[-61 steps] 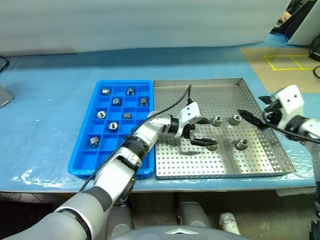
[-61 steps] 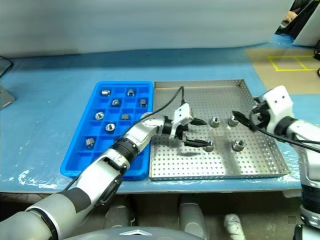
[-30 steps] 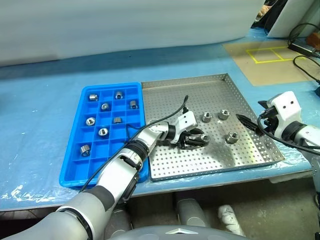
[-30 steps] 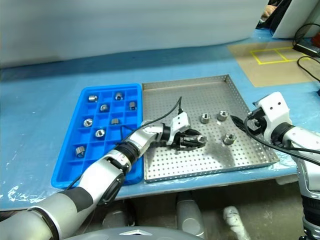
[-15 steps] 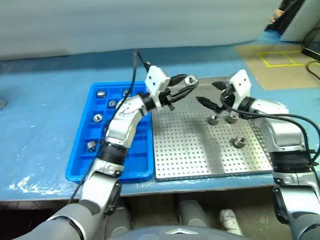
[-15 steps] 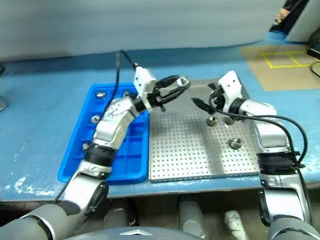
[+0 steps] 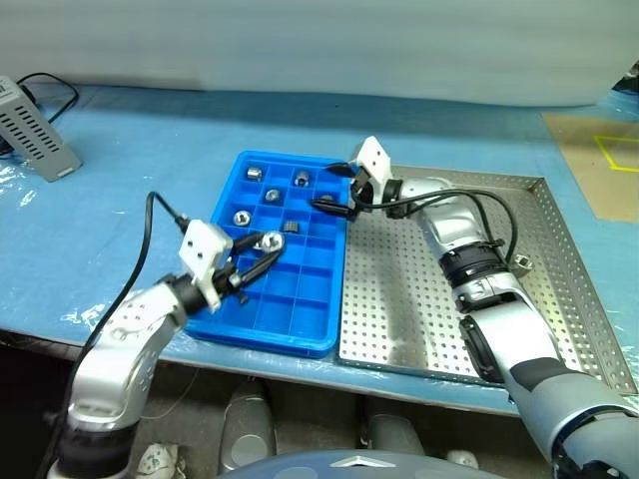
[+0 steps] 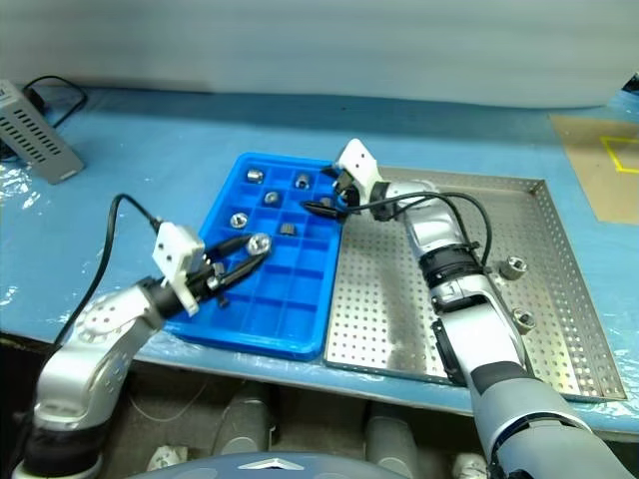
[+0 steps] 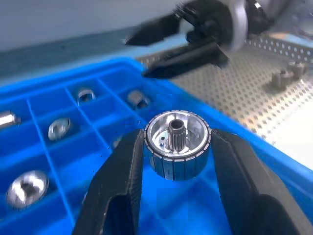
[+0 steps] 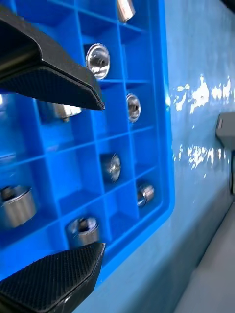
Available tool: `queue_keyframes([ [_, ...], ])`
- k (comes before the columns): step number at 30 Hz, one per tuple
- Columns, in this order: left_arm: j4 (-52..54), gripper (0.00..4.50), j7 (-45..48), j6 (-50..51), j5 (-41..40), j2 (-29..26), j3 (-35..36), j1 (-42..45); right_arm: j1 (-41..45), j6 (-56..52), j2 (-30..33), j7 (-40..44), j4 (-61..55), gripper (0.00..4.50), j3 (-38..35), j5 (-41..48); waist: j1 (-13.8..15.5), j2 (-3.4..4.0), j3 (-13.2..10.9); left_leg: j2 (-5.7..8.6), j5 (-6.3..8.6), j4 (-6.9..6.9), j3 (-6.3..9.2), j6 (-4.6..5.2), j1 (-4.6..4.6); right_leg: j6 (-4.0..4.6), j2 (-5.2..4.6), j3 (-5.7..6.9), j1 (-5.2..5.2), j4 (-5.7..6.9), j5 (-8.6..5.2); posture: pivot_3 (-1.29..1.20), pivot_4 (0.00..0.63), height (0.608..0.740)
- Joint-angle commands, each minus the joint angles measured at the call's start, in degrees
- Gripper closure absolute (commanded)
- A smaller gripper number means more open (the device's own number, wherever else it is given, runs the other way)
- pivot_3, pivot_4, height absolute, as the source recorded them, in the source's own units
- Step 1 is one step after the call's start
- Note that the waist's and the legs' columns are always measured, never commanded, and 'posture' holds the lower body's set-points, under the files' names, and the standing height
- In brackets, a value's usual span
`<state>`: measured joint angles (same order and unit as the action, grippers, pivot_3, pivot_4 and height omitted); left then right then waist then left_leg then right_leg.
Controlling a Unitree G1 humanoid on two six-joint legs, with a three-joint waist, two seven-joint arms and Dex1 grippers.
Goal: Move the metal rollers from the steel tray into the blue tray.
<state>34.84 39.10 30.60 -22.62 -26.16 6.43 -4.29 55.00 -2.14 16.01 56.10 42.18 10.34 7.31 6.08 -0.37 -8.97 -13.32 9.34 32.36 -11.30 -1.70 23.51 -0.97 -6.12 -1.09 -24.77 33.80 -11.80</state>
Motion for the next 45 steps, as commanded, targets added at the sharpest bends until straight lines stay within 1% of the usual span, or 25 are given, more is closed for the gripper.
queue_keyframes([
  [1,5.4,2.77,0.0,1.8,-3.2,-2.5,2.9,-3.4,2.8,4.0,-1.3,1.2,3.2,0.0,-0.6,-0.8,0.3,-0.01,0.0,-0.04,-0.04,-0.02,0.02,-0.06,0.0,0.0,0.01,0.04,-0.01,0.01,0.0,0.26,0.15,0.74],
  [5,6.5,2.77,0.3,2.0,-2.5,-6.3,3.9,-8.0,3.5,6.0,-2.3,1.7,5.8,0.0,-1.0,-1.5,0.8,-0.01,0.0,-0.25,-0.18,-0.07,0.13,-0.29,-0.08,0.0,0.12,0.1,-0.01,0.14,0.0,0.27,0.15,0.74],
  [10,6.6,2.77,0.9,1.9,-2.7,-10.0,5.4,-10.4,2.9,7.0,-2.2,2.0,6.6,0.0,-1.4,-1.9,1.1,-0.01,0.0,-0.5,-0.3,-0.17,0.18,-0.5,-0.17,0.0,0.58,0.07,-0.03,0.18,0.0,0.26,0.15,0.74],
  [12,5.1,2.77,1.3,1.1,-0.5,-12.1,4.2,-10.5,2.6,7.0,-2.0,1.8,6.3,0.0,-1.6,-2.0,1.1,-0.01,0.0,-0.58,-0.33,-0.17,0.19,-0.56,-0.17,0.01,0.68,0.06,-0.06,0.18,0.01,0.25,0.15,0.74],
  [15,3.1,2.77,1.6,0.6,1.3,-13.8,1.4,-9.0,2.2,7.1,-1.5,0.9,5.8,0.0,-1.9,-2.3,1.0,-0.01,0.0,-0.62,-0.35,-0.18,0.19,-0.6,-0.19,0.01,0.75,0.03,-0.09,0.22,0.01,0.22,0.15,0.74],
  [16,2.8,2.05,1.9,0.6,1.4,-14.0,0.4,-8.2,2.0,6.8,-1.2,0.8,5.3,0.0,-2.0,-2.3,1.0,-0.01,0.0,-0.61,-0.37,-0.18,0.19,-0.61,-0.19,0.01,0.74,0.01,-0.1,0.26,0.01,0.21,0.15,0.74],
  [18,2.5,1.55,1.8,0.6,1.5,-13.8,-1.4,-6.1,1.4,6.1,-0.5,0.6,4.1,0.0,-2.5,-2.1,1.0,-0.01,0.0,-0.6,-0.38,-0.16,0.19,-0.64,-0.22,0.01,0.74,-0.03,-0.12,0.34,0.01,0.18,0.15,0.74],
  [19,1.7,1.19,1.6,0.6,1.8,-13.5,-2.3,-4.3,0.9,5.7,0.1,0.3,3.2,0.0,-2.8,-2.1,1.1,-0.01,0.0,-0.59,-0.39,-0.14,0.18,-0.65,-0.23,0.02,0.74,-0.07,-0.16,0.43,0.0,0.17,0.15,0.74],
  [21,-0.3,0.54,2.6,2.3,-0.2,-12.4,-4.3,0.1,-0.4,4.4,1.4,-0.2,0.9,0.0,-3.6,-1.7,1.1,-0.02,0.0,-0.57,-0.44,-0.09,0.17,-0.73,-0.28,0.1,0.74,-0.13,-0.24,0.72,-0.05,0.14,0.15,0.74],
  [23,-3.0,0.54,4.3,2.7,-0.3,-11.7,-7.6,5.7,-1.8,2.9,2.8,-0.9,-1.3,0.0,-4.4,-1.4,1.2,-0.02,0.0,-0.56,-0.54,-0.07,0.17,-0.87,-0.35,0.17,0.76,-0.18,-0.28,0.96,-0.09,0.09,0.15,0.74],
  [24,-5.5,0.54,4.6,2.6,-0.4,-9.8,-9.3,10.1,-2.8,2.3,3.6,-1.7,-2.7,0.0,-4.8,-1.6,1.2,-0.01,0.0,-0.57,-0.59,-0.07,0.18,-0.93,-0.37,0.17,0.78,-0.21,-0.31,1.02,-0.09,0.07,0.15,0.74],
  [26,-10.3,0.54,4.5,2.8,-2.8,-4.0,-11.0,18.7,-5.2,0.1,5.8,-3.2,-6.2,0.0,-5.8,-2.0,1.0,0.0,0.0,-0.53,-0.66,-0.05,0.17,-0.97,-0.48,0.26,0.8,-0.33,-0.28,1.14,-0.03,-0.03,0.15,0.74],
  [28,-15.1,0.54,5.5,1.8,-3.0,0.0,-12.6,24.2,-7.8,-2.6,8.1,-4.7,-10.6,0.0,-7.1,-1.6,0.2,-0.06,0.0,-0.49,-0.73,0.04,0.14,-0.96,-0.46,0.35,0.8,-0.44,-0.28,1.17,0.06,-0.07,0.15,0.74],
  [31,-27.2,0.54,8.7,-6.3,5.0,2.4,-19.8,30.8,-13.0,-7.2,12.4,-7.7,-18.4,0.0,-10.7,-0.9,-1.4,-0.06,0.0,-0.43,-0.82,0.15,0.12,-1.08,-0.51,0.28,0.82,-0.58,-0.28,1.11,0.15,-0.18,0.15,0.74],
  [32,-30.8,0.54,9.3,-8.1,5.6,4.1,-20.6,32.7,-14.7,-9.2,13.5,-8.9,-20.9,0.0,-11.8,-0.7,-1.9,-0.06,0.0,-0.43,-0.83,0.11,0.12,-1.07,-0.51,0.25,0.85,-0.59,-0.28,1.05,0.17,-0.18,0.15,0.74],
  [35,-38.9,0.54,10.3,-12.6,5.4,10.1,-21.2,37.4,-18.5,-14.1,15.9,-13.8,-26.4,0.0,-15.2,-1.1,-3.5,-0.08,0.0,-0.43,-0.82,0.08,0.12,-1.04,-0.43,0.23,0.92,-0.61,-0.31,0.94,0.18,-0.26,0.15,0.74],
  [39,-52.8,0.54,10.7,-21.6,9.9,15.9,-22.4,44.1,-21.5,-18.7,17.4,-20.3,-30.9,0.0,-19.4,-1.5,-5.3,-0.1,0.0,-0.45,-0.8,0.07,0.1,-0.99,-0.46,0.22,0.96,-0.64,-0.36,0.95,0.19,-0.3,0.15,0.74],
  [41,-60.9,0.54,8.4,-25.6,10.5,19.6,-20.4,48.6,-23.4,-21.2,18.5,-21.0,-34.0,0.0,-21.8,0.1,-5.5,-0.08,0.0,-0.45,-0.7,0.08,0.09,-0.83,-0.53,0.22,0.96,-0.67,-0.3,0.96,0.19,-0.33,0.15,0.74],
  [43,-65.9,0.54,8.3,-29.1,11.3,21.8,-19.9,51.4,-25.3,-23.9,19.6,-20.4,-36.9,0.0,-23.2,1.8,-5.8,-0.08,0.0,-0.44,-0.66,0.15,0.02,-0.75,-0.57,0.18,0.95,-0.76,-0.26,0.95,0.22,-0.37,0.15,0.74],
  [45,-69.8,0.54,8.9,-31.4,11.6,23.7,-19.6,53.5,-27.4,-25.0,21.3,-21.2,-38.2,0.0,-23.1,0.4,-6.2,-0.08,0.0,-0.43,-0.61,0.21,-0.03,-0.66,-0.64,0.18,0.92,-0.82,-0.19,0.94,0.22,-0.38,0.15,0.74],
])
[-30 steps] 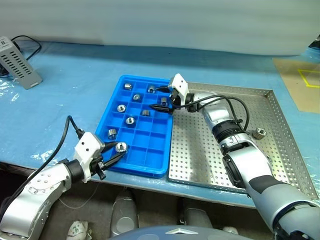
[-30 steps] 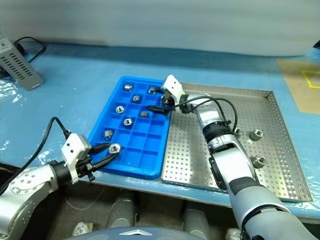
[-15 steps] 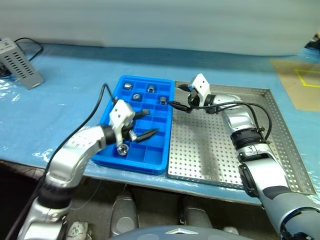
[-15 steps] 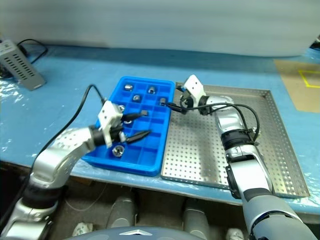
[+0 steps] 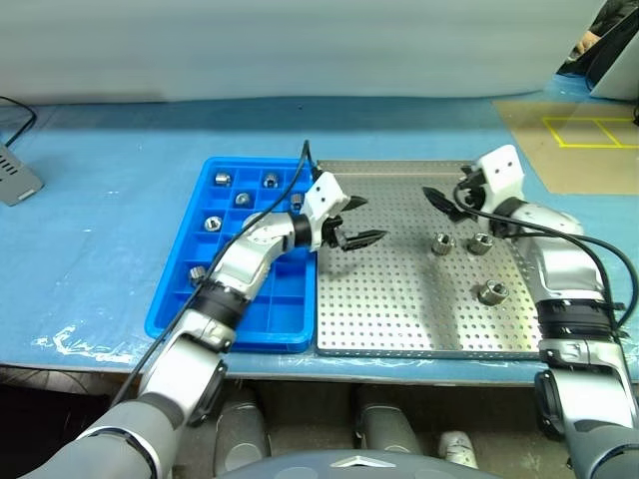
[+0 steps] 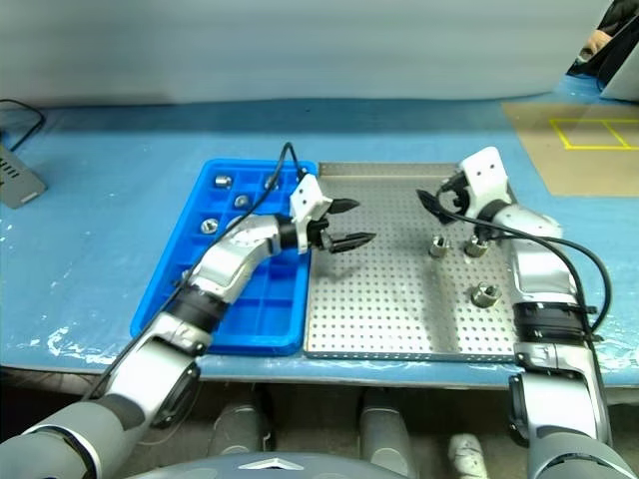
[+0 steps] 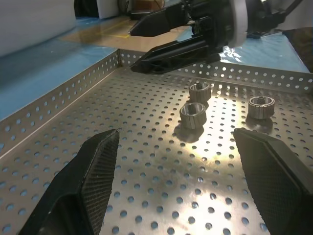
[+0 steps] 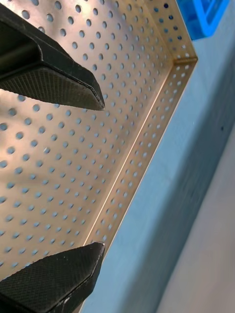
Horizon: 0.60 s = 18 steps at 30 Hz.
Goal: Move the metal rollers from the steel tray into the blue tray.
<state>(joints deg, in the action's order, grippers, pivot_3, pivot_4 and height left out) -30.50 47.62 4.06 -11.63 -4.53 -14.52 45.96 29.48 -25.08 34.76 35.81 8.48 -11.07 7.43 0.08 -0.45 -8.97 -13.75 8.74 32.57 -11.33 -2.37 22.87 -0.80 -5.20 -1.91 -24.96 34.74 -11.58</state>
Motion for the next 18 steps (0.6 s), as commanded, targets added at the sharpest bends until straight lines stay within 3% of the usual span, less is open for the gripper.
queue_keyframes([
  [1,-6.0,0.54,0.5,-5.8,0.9,2.7,1.6,4.0,-2.6,-2.4,3.1,-1.5,-5.0,0.0,-1.8,-0.1,-0.4,0.0,0.0,0.0,0.03,0.02,-0.01,0.04,0.0,0.0,-0.01,0.0,0.03,-0.03,0.0,-0.4,0.15,0.74],
  [6,-15.9,0.54,-1.4,-11.4,3.2,6.1,2.8,7.8,-6.0,-6.2,3.8,-3.9,-10.5,0.0,-5.2,2.4,-1.2,0.0,0.0,0.02,0.15,0.21,-0.07,0.24,0.04,0.0,-0.06,-0.04,0.07,-0.06,0.0,-0.46,0.15,0.74],
  [18,-20.1,0.54,0.8,-13.2,3.3,8.8,5.7,9.6,-12.8,-13.3,3.4,-2.2,-21.2,0.0,-6.6,9.6,-2.6,0.01,0.0,0.03,0.27,0.23,-0.15,0.43,0.1,-0.01,-0.12,-0.06,0.08,-0.23,-0.01,-0.51,0.15,0.74],
])
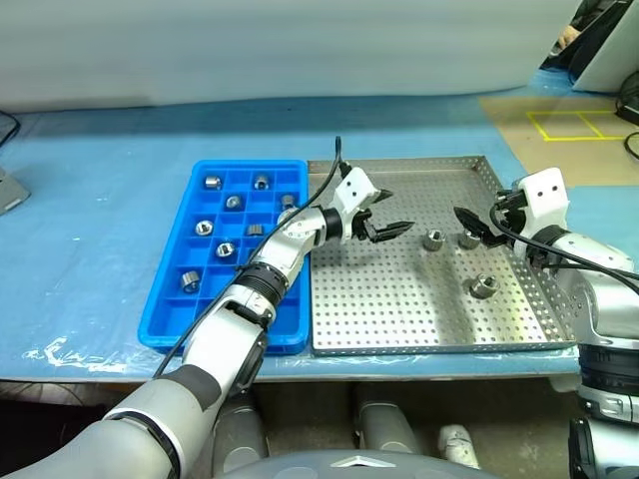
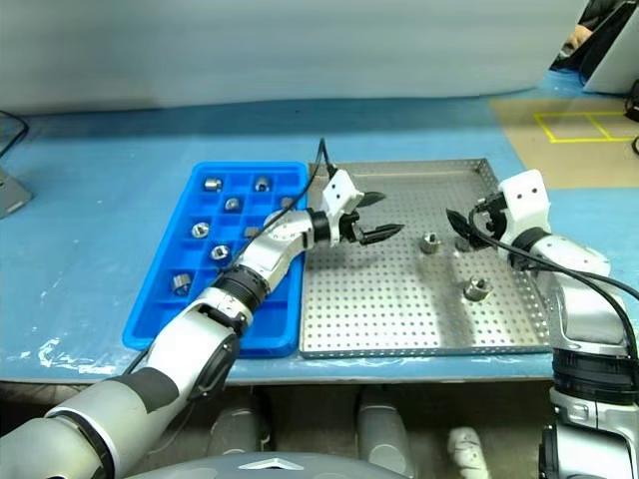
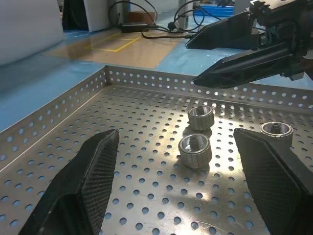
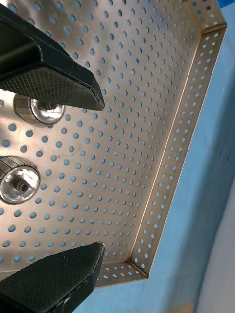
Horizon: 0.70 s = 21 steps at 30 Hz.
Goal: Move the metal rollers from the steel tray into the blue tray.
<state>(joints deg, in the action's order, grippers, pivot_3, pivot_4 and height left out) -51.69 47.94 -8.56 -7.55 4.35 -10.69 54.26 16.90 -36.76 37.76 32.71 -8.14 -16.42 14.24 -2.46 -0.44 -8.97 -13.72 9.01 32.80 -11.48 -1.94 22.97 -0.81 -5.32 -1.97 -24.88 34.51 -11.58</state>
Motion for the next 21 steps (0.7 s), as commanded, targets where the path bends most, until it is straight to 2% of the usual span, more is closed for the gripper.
queue_keyframes([
  [1,1.2,0.54,0.6,-0.5,-0.8,-0.4,2.1,1.1,-0.5,-2.2,0.4,0.9,-5.0,0.0,-1.1,3.3,-0.2,0.0,0.0,0.0,0.0,0.0,0.0,0.01,0.0,0.0,0.0,0.0,0.0,-0.01,0.0,-0.5,0.15,0.74],
  [10,6.6,0.54,2.3,1.1,-1.4,-4.6,4.3,-2.9,0.2,-4.9,0.6,0.8,-2.0,0.0,5.1,1.9,-0.3,0.0,0.0,-0.02,0.01,-0.04,0.0,0.01,0.09,0.0,0.0,0.03,-0.07,-0.09,0.0,-0.44,0.15,0.74],
  [15,19.6,0.54,4.8,6.0,-3.3,-8.9,4.6,-10.0,4.7,-4.8,-1.9,-0.7,4.0,0.0,9.2,0.4,-0.1,0.0,0.0,-0.03,0.02,-0.09,-0.01,0.01,0.11,0.0,0.0,0.06,-0.1,-0.12,0.0,-0.36,0.15,0.74],
  [21,32.3,0.54,2.8,12.5,-4.0,-13.0,4.7,-17.1,10.8,-4.7,-2.8,-3.2,15.9,0.0,11.6,-2.9,1.4,0.0,0.0,-0.02,0.0,-0.18,-0.03,-0.02,0.17,0.01,-0.03,0.11,-0.16,-0.14,-0.01,-0.27,0.15,0.74],
])
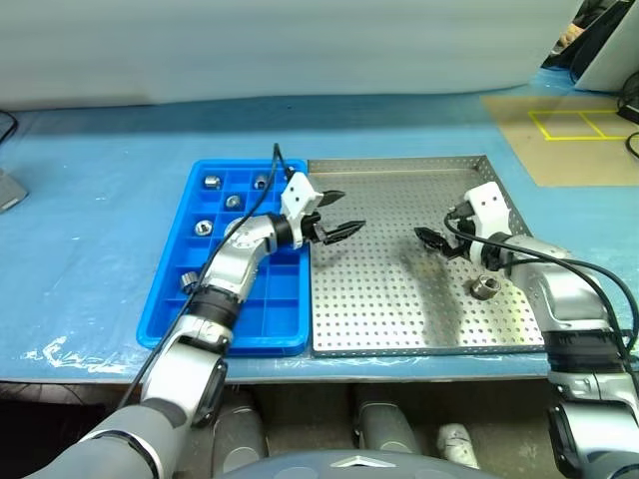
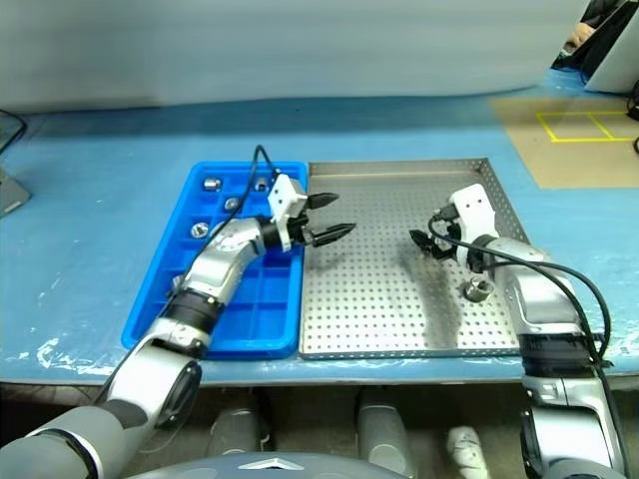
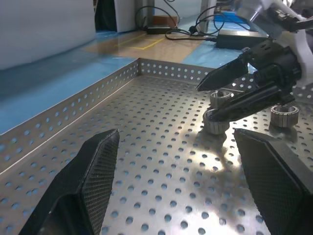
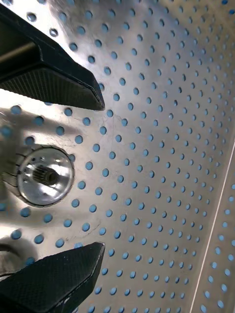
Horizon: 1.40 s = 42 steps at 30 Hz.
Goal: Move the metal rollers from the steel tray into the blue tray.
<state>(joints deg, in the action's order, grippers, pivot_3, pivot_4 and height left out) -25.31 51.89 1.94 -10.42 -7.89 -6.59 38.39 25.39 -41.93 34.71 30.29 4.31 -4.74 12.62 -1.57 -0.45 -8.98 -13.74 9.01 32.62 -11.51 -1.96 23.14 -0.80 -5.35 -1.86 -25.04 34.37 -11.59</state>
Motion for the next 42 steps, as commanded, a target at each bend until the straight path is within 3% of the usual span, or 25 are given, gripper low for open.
queue_keyframes([
  [1,7.2,0.54,-1.6,2.7,-0.9,-1.3,0.5,-2.0,3.0,0.8,0.3,-0.5,4.9,0.0,0.1,-1.4,0.9,0.0,0.0,0.0,0.0,0.0,-0.01,0.0,0.0,0.0,0.0,0.0,0.0,0.0,0.0,-0.26,0.15,0.74],
  [9,12.1,0.54,-3.7,6.0,-1.3,-3.4,0.6,-4.2,3.3,0.0,0.8,2.0,8.3,0.0,2.1,-2.1,2.4,0.01,0.0,-0.02,-0.06,-0.15,-0.03,-0.1,-0.07,0.0,0.02,0.02,-0.01,0.0,0.0,-0.24,0.15,0.74],
  [18,12.8,0.54,-3.3,6.6,-2.4,-5.6,1.3,-3.4,-5.7,-5.7,5.4,6.8,-2.6,0.0,-1.7,1.9,2.8,0.0,0.0,-0.02,-0.09,-0.28,-0.03,-0.16,-0.14,0.0,0.04,0.02,0.02,-0.05,0.0,-0.25,0.15,0.74],
  [21,12.5,0.51,-3.7,6.1,-2.2,-6.3,1.5,-3.1,-6.8,-5.3,5.0,7.3,-4.0,0.67,-1.4,2.5,2.6,0.0,0.0,-0.02,-0.1,-0.29,-0.03,-0.17,-0.16,0.0,0.03,0.02,0.03,-0.06,0.0,-0.24,0.15,0.74],
  [27,15.1,0.51,-6.2,6.5,-2.5,-8.6,4.1,-4.8,-0.4,-0.7,-0.1,9.7,-2.3,2.75,2.2,3.0,1.8,-0.02,0.0,-0.05,-0.18,-0.32,-0.03,-0.31,-0.19,-0.01,0.1,-0.03,-0.15,0.12,0.0,-0.16,0.15,0.74],
  [28,15.8,0.51,-6.8,6.6,-2.4,-9.3,4.7,-5.5,1.1,0.7,-0.9,9.8,-1.0,2.93,2.8,2.5,1.8,-0.02,0.0,-0.06,-0.22,-0.37,-0.02,-0.37,-0.18,-0.01,0.11,-0.02,-0.21,0.19,0.0,-0.13,0.15,0.74],
  [36,28.6,0.51,-12.6,12.0,-7.2,-15.6,15.0,-14.3,15.0,8.6,-10.3,16.1,6.5,2.92,4.9,6.1,3.5,-0.06,0.0,-0.09,-0.3,-0.47,0.02,-0.5,-0.05,0.01,0.12,0.11,-0.33,0.24,-0.01,0.06,0.15,0.74],
  [42,40.0,0.51,-15.1,16.7,-9.6,-20.8,21.7,-27.5,19.8,8.8,-15.1,31.4,6.1,2.92,14.9,8.3,6.0,-0.08,0.0,-0.15,-0.31,-0.67,0.14,-0.52,-0.05,0.16,0.12,0.32,-0.29,0.24,-0.11,0.2,0.15,0.74],
])
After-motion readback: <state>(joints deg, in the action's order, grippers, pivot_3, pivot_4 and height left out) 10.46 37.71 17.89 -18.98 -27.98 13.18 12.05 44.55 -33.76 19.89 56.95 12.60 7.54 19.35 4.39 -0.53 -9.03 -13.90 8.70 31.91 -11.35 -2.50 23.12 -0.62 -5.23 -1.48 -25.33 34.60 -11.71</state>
